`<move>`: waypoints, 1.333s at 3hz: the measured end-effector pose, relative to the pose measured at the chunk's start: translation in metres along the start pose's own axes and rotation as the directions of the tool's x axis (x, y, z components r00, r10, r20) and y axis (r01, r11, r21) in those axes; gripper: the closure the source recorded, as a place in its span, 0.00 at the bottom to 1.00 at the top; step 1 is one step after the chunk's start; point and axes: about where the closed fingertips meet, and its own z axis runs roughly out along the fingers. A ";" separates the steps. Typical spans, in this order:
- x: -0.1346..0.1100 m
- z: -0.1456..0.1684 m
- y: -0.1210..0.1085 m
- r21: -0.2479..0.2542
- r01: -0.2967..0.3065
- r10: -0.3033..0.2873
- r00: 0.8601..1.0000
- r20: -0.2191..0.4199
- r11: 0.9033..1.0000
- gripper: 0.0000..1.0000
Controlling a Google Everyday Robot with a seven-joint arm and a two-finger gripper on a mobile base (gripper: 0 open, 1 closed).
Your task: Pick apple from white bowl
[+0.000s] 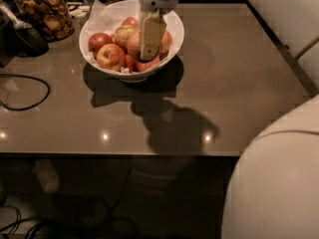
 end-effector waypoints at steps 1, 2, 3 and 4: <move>-0.004 -0.021 0.005 0.024 0.013 -0.013 1.000 0.022 1.000 1.00; -0.012 -0.050 0.026 0.052 -0.005 0.001 0.998 0.069 0.999 1.00; -0.025 -0.090 0.077 0.065 -0.035 0.026 0.990 0.141 0.997 1.00; -0.028 -0.091 0.074 0.081 -0.036 0.023 0.988 0.151 0.996 1.00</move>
Offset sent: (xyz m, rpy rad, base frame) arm -0.0890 -0.0173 0.0822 0.1160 -0.0299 -0.0225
